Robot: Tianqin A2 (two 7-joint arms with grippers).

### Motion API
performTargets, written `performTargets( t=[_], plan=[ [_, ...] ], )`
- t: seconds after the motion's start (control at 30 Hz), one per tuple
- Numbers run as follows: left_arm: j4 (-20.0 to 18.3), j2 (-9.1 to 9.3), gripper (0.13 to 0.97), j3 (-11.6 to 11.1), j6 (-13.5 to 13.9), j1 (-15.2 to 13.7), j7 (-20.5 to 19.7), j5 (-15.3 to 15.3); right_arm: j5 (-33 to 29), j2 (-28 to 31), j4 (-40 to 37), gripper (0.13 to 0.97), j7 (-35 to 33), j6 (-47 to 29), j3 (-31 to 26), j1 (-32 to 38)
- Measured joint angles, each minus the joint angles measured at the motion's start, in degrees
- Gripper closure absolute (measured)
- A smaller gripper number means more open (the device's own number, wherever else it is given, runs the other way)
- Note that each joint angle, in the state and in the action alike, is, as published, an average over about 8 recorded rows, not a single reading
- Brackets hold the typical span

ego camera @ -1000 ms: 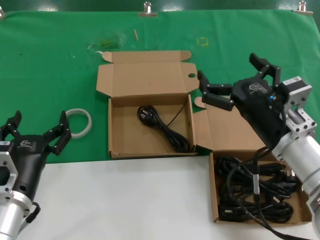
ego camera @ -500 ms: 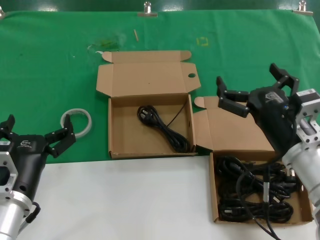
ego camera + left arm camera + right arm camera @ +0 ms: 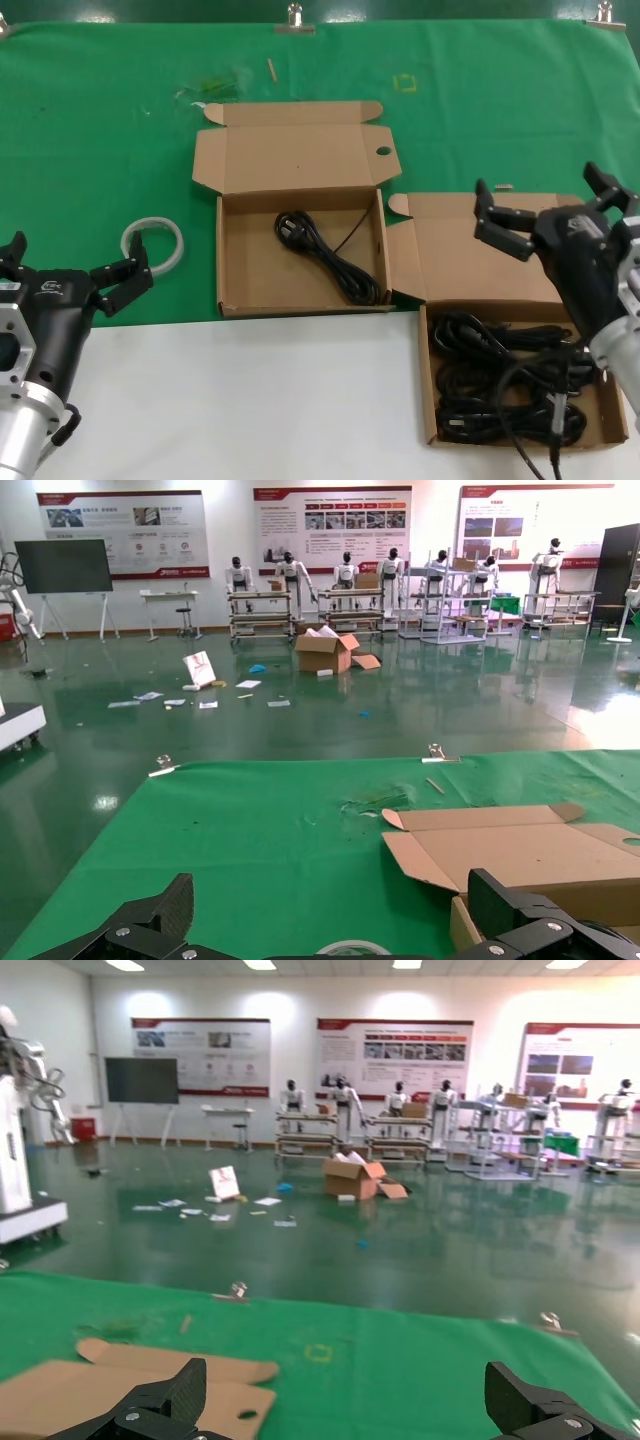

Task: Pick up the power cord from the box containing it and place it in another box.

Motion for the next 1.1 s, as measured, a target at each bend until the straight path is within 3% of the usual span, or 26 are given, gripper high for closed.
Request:
performTargets(
  t=[0.4,1.1],
  plan=[
    [0.00,0.00,0.132,0.00,0.00,0.00,0.00,0.00,-4.11,-3.33,-0.71,0.129,0.09,-0.72,5.54,-3.79],
    [0.00,0.00,0.132,0.00,0.00,0.00,0.00,0.00,-4.27,-3.46,-0.74,0.129,0.09,-0.75,5.75,-3.93]
  ],
)
